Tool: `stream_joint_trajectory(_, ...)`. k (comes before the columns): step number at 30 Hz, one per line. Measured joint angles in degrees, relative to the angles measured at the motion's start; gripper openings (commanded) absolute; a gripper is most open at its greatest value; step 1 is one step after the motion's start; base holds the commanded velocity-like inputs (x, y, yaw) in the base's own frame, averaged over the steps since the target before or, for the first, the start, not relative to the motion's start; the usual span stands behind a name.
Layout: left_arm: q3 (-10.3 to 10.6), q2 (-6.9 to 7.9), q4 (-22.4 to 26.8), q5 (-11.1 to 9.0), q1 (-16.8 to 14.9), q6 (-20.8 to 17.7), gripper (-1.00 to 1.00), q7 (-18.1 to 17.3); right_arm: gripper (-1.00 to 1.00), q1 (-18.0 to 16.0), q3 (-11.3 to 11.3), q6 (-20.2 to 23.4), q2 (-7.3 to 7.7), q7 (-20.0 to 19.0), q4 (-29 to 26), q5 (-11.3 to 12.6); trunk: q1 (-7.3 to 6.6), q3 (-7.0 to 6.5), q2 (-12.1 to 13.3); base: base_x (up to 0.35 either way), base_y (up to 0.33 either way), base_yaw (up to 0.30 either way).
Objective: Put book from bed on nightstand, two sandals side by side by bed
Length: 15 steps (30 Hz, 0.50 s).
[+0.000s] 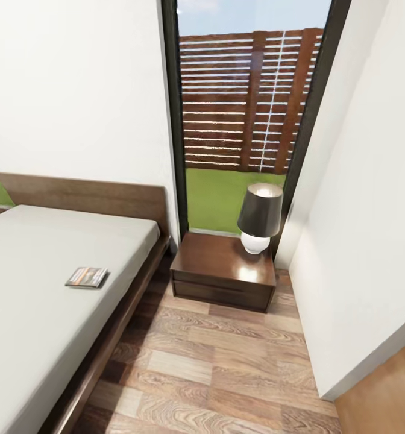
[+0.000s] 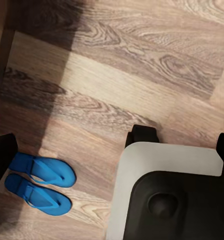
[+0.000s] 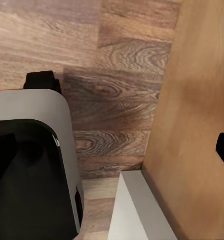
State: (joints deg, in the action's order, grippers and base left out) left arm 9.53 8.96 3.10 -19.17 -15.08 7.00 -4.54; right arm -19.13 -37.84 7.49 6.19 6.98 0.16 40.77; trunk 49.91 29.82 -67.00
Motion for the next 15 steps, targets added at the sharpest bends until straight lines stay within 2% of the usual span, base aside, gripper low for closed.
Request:
stream_joint_trajectory(9, 0.02, 0.0, 0.05, 0.0, 0.01, 0.01, 1.0, 0.01, 1.0, 0.0, 0.0, 0.01, -0.2, -0.01, -0.04, -0.03, 0.0, 0.0, 0.0, 0.295, -0.058, 0.008)
stream_joint_trajectory(15, 0.02, 0.04, 0.06, 0.0, 0.0, 0.0, 1.0, 0.01, 1.0, -0.01, 0.0, 0.01, -0.22, -0.01, -0.03, -0.02, 0.0, 0.0, 0.0, 0.298, -0.01, 0.132)
